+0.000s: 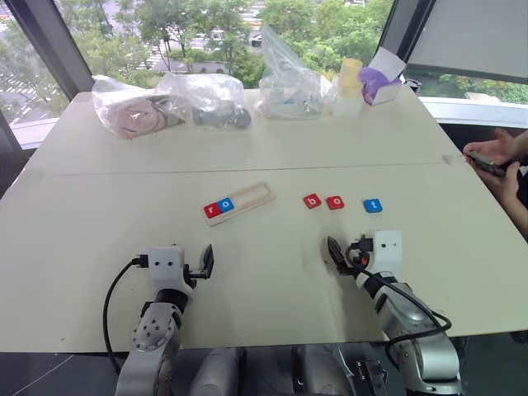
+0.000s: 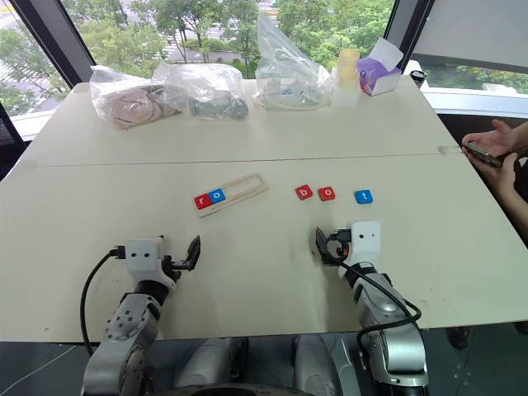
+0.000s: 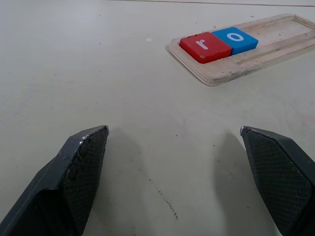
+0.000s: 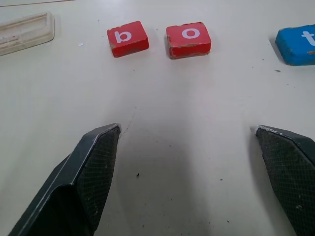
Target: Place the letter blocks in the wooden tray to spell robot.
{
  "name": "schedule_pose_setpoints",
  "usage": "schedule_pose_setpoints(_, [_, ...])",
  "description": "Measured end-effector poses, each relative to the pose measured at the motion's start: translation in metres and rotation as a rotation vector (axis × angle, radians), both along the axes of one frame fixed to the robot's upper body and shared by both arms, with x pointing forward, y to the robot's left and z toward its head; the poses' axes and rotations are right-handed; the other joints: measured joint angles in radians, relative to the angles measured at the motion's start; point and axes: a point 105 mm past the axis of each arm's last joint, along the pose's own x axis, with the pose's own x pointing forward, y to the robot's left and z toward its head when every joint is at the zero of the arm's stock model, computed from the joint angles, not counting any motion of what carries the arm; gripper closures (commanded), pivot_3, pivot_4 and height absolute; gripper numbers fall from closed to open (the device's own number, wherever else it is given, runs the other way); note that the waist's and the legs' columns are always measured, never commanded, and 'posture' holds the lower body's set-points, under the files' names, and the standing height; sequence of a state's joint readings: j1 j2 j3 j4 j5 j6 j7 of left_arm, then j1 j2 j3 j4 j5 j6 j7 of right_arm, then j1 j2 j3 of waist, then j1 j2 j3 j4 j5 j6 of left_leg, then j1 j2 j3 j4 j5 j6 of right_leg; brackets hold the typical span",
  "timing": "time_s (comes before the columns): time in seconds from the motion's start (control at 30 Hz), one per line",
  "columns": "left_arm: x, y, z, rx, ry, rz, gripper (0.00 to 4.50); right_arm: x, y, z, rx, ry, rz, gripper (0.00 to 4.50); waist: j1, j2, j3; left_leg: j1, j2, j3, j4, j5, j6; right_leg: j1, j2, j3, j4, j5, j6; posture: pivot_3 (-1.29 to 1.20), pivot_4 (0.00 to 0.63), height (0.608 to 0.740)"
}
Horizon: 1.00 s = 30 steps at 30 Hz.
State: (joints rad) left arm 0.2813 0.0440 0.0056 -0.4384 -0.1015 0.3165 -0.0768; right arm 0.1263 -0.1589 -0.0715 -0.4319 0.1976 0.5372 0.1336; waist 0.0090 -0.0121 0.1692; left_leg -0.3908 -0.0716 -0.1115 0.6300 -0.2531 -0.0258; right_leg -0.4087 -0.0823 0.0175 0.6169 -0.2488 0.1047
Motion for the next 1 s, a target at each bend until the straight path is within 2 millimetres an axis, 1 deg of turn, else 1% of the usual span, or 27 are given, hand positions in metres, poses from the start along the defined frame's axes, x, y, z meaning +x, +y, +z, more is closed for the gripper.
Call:
schedule_pose_setpoints(0.33, [-0.0005,0.0014,0.0021,0.009,0.005,-0.003,0.0,0.0001,0.0,0.0001,0.0,0.0,-0.001,0.05,0.0,0.0,0.0,0.0,0.0,0.0,0.0,0.0,0.0,0.0,0.0,0.0,0.0,0.0,0.0,0.0,0.15,0.74])
schedule_pose_setpoints(0.5, [-0.0007,0.0012,0.0076,0.011,-0.001,-0.003,0.0,0.0001,0.0,0.0001,0.0,0.0,-0.001,0.05,0.0,0.0,0.0,0.0,0.0,0.0,0.0,0.0,0.0,0.0,0.0,0.0,0.0,0.0,0.0,0.0,0.15,0.74])
schedule_pose_setpoints(0.63, [-0.0002,0.0001,0.0067,0.008,0.011,0.003,0.0,0.0003,0.0,0.0001,-0.001,-0.001,0.001,0.05,0.0,0.0,0.0,0.0,0.0,0.0,0.0,0.0,0.0,0.0,0.0,0.0,0.0,0.0,0.0,0.0,0.15,0.74])
schedule_pose_setpoints(1.0, [0.0029,-0.0033,0.01,0.003,0.006,0.013,0.0,0.0035,0.0012,-0.0003,-0.061,-0.007,0.04,0.05,0.001,0.0,0.001,0.0,0.0,0.0,0.0,0.0,0.0,0.0,0.001,0.0,0.0,0.001,-0.001,0.0,0.15,0.74])
